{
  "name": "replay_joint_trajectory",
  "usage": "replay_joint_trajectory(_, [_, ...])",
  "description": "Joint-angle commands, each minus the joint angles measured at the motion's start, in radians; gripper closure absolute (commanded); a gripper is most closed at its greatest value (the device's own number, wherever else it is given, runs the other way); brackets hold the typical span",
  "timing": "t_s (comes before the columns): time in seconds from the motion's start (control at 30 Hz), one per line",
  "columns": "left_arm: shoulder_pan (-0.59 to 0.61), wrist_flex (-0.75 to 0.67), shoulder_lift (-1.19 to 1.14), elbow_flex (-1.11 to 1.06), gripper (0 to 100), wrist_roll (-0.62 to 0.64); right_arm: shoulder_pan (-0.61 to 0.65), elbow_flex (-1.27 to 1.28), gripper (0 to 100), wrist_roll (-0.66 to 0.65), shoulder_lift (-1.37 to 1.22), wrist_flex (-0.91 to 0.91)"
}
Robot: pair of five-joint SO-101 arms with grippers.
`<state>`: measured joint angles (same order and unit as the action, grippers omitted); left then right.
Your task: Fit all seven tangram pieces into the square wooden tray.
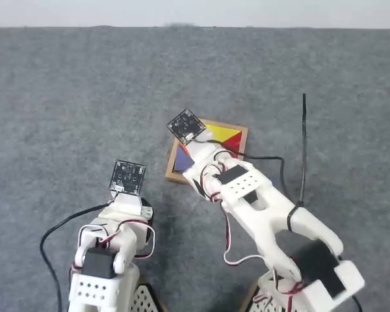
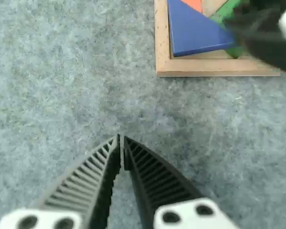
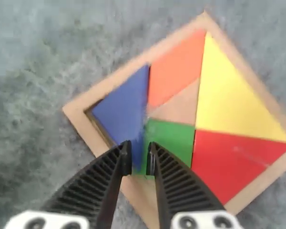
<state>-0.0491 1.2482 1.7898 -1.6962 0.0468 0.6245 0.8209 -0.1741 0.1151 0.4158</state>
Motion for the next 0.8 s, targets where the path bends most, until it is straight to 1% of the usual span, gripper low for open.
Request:
replay_joint_trajectory(0.0, [-0.002,0.006,0.012,0.013,99,0.012,0.008,-0.051,92.9,-0.012,0.001,-0.008])
replay_joint_trajectory(0.37, [-0.002,0.006,0.012,0.013,99,0.012,0.012,-0.054,93.0,-0.012,0.004,0.019])
replay_joint_trajectory(0.5, [-0.002,0.006,0.012,0.013,99,0.012,0.048,-0.054,93.0,-0.014,-0.004,0.019])
replay_joint_trajectory(0.77, [-0.002,0.006,0.012,0.013,99,0.012,0.033,-0.032,92.9,-0.012,0.087,0.016])
